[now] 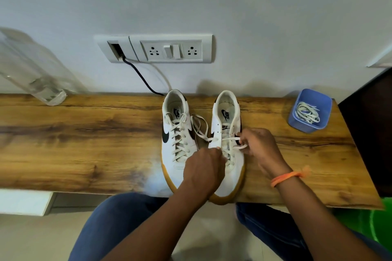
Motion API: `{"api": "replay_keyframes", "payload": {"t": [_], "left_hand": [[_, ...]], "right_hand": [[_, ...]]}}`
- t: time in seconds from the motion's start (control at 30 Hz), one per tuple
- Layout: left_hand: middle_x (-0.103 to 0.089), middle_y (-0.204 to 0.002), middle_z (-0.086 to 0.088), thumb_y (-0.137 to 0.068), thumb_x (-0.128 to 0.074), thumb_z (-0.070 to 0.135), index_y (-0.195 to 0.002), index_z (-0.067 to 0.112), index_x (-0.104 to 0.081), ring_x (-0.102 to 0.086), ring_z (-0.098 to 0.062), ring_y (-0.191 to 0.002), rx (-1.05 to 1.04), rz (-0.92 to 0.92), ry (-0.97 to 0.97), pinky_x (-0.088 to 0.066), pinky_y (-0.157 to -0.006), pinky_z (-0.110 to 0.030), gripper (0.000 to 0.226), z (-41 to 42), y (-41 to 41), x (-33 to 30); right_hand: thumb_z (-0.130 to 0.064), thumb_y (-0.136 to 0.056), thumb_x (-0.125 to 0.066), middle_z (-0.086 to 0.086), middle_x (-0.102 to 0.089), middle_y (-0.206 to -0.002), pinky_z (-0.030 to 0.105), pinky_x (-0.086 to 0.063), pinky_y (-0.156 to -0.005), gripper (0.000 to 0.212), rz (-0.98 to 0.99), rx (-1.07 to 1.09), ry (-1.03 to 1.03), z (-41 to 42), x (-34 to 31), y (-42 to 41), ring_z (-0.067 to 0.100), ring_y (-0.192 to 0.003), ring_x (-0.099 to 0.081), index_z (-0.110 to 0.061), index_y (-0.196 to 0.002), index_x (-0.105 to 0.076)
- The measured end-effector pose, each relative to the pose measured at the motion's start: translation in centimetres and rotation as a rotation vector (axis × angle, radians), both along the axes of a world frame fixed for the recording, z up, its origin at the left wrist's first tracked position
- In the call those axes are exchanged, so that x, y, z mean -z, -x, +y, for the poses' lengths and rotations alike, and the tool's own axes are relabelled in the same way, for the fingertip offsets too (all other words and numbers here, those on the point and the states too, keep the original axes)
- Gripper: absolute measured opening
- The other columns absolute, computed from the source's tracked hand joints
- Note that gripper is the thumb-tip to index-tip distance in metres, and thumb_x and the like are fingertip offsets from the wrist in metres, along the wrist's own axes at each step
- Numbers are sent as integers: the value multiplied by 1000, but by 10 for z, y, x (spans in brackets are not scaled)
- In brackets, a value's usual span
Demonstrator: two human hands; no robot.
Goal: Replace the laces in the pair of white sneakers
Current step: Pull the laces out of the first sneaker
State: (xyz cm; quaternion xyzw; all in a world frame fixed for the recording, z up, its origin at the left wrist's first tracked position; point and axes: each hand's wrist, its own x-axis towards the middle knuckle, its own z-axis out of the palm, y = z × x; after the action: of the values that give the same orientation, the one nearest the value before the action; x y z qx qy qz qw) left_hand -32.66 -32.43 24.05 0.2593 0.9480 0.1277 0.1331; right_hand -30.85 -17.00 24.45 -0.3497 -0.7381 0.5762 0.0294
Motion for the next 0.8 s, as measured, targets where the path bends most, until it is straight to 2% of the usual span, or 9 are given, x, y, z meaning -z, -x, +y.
{"api": "replay_keyframes", "payload": {"t": [0.03,0.1,0.17,0.23,0.33,0.5,0.67,0.73,0.8], "left_hand": [[-67,-92,-6,-100,-46,41,-103,18,-68,-67,-28,-84,-54,-9,-36,-55,-70,-36,32,2,1,2],[-68,-84,-4,-95,-55,47,-92,18,-73,-66,-23,-76,-166,-12,-161,-56,-66,-36,34,4,4,7],[-69,-77,0,-91,-62,46,-82,17,-74,-65,-17,-69,-266,-25,-308,-56,-63,-38,33,3,6,14],[-69,-72,2,-88,-67,44,-75,17,-73,-63,-12,-65,-353,-56,-395,-56,-61,-38,31,2,8,18],[-66,-67,3,-85,-69,45,-70,17,-68,-61,-12,-61,-389,-58,-384,-55,-59,-38,32,4,11,22],[-62,-59,1,-85,-69,45,-64,15,-64,-58,-11,-55,-438,-71,-445,-53,-55,-39,37,5,10,27],[-68,-66,6,-88,-65,50,-72,20,-72,-61,-7,-64,-542,-76,-522,-53,-61,-33,35,3,-8,27],[-70,-70,7,-88,-65,51,-75,21,-73,-62,-7,-67,-565,-46,-546,-53,-63,-34,33,4,-11,26],[-70,-72,7,-88,-65,51,-76,22,-73,-62,-8,-68,-576,-37,-546,-53,-64,-34,32,5,-10,28]], "right_hand": [[-14,-79,-61,14,-58,-78,27,-47,-62,19,8,-53,-180,-2,-1,-2,14,-72,-54,1,-68,-63],[-14,-81,-67,4,-49,-110,11,-40,-70,13,80,-168,-515,-10,-3,-5,7,-87,-48,-10,-93,-68],[-17,-80,-71,6,-38,-133,23,-45,-87,33,112,-292,-724,-16,5,-6,14,-109,-43,-20,-112,-66],[-21,-79,-74,9,-39,-137,47,-44,-99,27,71,-353,-853,-20,14,-5,27,-127,-37,-23,-107,-72],[-17,-79,-76,10,-45,-136,56,-40,-100,11,39,-365,-869,-21,21,1,33,-132,-36,-22,-88,-77],[-12,-85,-71,-2,-41,-120,14,-39,-84,5,152,-192,-597,-8,15,8,9,-111,-40,-12,-82,-75],[-20,-82,-63,14,-60,-98,32,-36,-81,18,-4,68,-493,33,8,-3,26,-105,-49,-8,-70,-70],[-18,-81,-67,15,-52,-120,39,-42,-88,5,-72,5,-674,25,2,-6,30,-113,-47,-14,-81,-70],[-14,-77,-71,14,-40,-136,52,-40,-99,20,-14,-151,-856,3,-1,-5,36,-128,-39,-20,-96,-71]]}}
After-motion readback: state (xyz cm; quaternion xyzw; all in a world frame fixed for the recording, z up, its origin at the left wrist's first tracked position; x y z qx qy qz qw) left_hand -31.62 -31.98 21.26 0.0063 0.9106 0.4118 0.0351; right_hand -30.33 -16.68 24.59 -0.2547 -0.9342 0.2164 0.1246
